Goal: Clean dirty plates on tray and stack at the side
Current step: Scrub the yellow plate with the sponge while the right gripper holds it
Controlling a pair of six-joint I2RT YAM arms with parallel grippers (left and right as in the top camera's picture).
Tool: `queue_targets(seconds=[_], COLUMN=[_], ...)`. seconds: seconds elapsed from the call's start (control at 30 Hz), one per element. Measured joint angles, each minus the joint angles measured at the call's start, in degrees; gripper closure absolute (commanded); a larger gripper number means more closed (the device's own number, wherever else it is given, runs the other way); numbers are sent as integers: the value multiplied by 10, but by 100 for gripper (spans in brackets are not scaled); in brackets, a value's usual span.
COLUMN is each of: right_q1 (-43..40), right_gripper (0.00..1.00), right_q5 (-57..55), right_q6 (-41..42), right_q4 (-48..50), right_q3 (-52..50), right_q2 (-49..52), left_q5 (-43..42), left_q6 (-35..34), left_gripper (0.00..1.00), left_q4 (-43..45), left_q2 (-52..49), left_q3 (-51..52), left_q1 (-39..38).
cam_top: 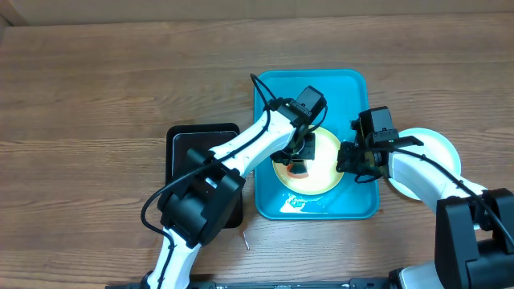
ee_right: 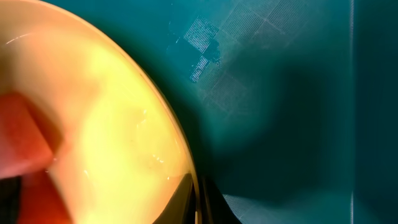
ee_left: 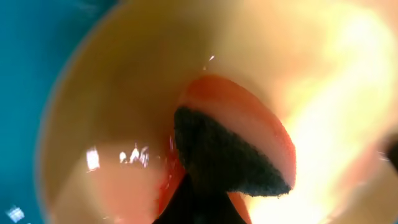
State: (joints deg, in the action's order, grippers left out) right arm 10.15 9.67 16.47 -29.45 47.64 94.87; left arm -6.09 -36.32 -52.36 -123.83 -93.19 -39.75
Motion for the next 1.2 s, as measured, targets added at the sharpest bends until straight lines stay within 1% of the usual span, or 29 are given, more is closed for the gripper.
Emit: queue_targets(seconds=[0.17,0.27,0.43,0.53,0.67,0.9,1.07,1.2], right_q1=[0,0,0,0,0,0,0,0], right_gripper=[96,96,96,96,96,96,96,96], right_q5=[0,0,0,0,0,-1,0,0], right_q6=[0,0,0,0,0,0,0,0], right_q4=[0,-1,-1,-1,-1,-8,-8,-8], right_q3=[0,0,0,0,0,0,0,0], right_q2=[0,-1,-1,-1,-1,-1,-1,-2], left_q5=[66,92,95,58,-37,-160,-200,-211], left_q6=[-2,0,20,42,59,68,73,85], left_gripper=[96,96,96,96,96,96,96,96], left_q4=[-42,-48,-25,6,44,50,33,9], left_q2=[-1,-1,-2,-5,-20,-44,-46,-46], left_q3=[-13,-14,-15,-15,-18,-28,-28,-28], left_q1=[0,1,1,5,11,12,12,9])
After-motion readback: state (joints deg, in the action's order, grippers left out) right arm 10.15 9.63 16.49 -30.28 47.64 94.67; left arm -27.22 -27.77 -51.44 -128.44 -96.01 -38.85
